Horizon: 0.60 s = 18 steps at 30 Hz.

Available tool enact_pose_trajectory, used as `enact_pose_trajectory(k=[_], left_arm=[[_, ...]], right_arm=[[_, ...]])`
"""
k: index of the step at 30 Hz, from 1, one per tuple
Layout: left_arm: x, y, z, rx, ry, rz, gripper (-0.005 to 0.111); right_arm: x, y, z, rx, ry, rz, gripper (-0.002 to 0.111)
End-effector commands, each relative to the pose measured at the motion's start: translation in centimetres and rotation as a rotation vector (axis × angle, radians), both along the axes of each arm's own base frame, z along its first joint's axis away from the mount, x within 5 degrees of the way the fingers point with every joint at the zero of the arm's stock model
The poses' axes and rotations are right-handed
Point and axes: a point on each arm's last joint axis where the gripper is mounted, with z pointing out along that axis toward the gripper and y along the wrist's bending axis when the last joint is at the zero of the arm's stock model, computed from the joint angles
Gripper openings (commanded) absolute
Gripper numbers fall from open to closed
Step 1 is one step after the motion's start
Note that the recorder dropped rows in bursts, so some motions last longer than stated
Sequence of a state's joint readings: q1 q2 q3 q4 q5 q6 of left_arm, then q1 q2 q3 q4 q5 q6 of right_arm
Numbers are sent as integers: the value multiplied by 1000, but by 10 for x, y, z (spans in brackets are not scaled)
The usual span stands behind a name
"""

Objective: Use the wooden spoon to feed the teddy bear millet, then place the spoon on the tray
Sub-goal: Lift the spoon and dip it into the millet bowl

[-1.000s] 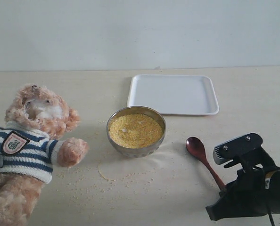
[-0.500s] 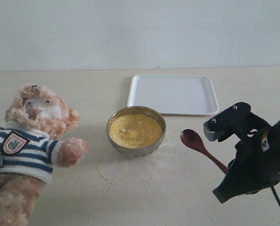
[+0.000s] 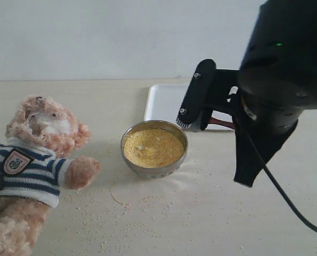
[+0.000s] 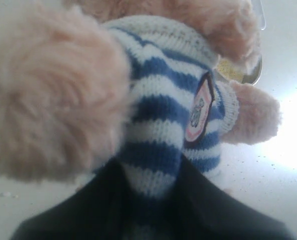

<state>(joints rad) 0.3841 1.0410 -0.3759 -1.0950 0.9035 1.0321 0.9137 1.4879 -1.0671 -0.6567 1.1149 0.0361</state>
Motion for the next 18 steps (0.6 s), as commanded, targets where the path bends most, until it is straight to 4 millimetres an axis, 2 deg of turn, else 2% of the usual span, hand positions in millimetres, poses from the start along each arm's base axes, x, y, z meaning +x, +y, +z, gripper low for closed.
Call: enact_pose_trajectory(k=[1, 7, 18], left_arm=[[-1, -1, 2, -9, -12, 2, 5], [-1, -1, 2, -9, -12, 2, 5], [-1, -1, 2, -9, -12, 2, 5]], right_arm=[[5, 22, 1, -96, -43, 34, 14], [10, 47, -14, -183, -51, 85, 14], [20, 72, -44, -389, -138, 205, 14]])
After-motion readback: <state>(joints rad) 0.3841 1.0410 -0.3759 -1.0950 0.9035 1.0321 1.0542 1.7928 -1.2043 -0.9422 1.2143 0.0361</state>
